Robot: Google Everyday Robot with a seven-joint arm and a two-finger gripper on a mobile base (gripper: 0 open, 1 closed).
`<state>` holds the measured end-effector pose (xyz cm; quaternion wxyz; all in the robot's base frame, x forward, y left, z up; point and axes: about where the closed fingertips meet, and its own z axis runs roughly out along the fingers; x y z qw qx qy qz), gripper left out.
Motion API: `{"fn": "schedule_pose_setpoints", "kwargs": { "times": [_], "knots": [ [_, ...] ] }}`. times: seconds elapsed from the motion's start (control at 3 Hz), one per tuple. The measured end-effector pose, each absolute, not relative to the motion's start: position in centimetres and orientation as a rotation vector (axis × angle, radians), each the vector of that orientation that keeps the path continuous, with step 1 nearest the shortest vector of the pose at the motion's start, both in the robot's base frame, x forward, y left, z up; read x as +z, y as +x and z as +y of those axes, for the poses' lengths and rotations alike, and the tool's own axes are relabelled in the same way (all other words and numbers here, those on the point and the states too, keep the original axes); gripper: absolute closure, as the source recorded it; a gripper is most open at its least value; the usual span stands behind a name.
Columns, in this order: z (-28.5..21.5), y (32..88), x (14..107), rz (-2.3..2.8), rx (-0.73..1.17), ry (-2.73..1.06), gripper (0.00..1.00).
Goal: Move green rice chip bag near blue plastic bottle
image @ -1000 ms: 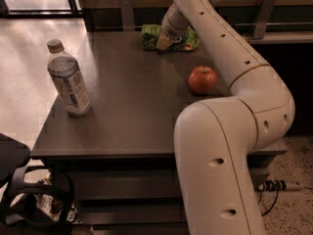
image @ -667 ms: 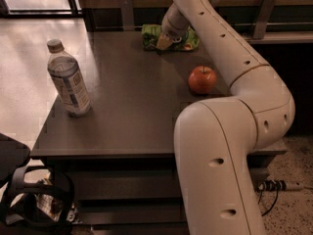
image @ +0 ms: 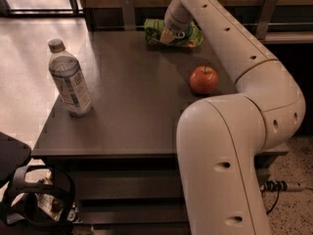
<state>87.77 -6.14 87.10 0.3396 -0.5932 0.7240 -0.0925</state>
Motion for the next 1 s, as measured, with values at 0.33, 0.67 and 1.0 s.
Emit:
{"fn": "schedule_pose_setpoints", "kwargs": {
  "times": [0.33,0.67,1.0],
  "knots": [
    [-9.2,86.0,95.0,1.847,-0.421,-1.511,1.00],
    [-10.8,84.6,99.3,1.813,-0.495,-1.490,1.00],
    [-11.3,82.9,101.4,1.771,-0.435,-1.468,1.00]
  ]
}}
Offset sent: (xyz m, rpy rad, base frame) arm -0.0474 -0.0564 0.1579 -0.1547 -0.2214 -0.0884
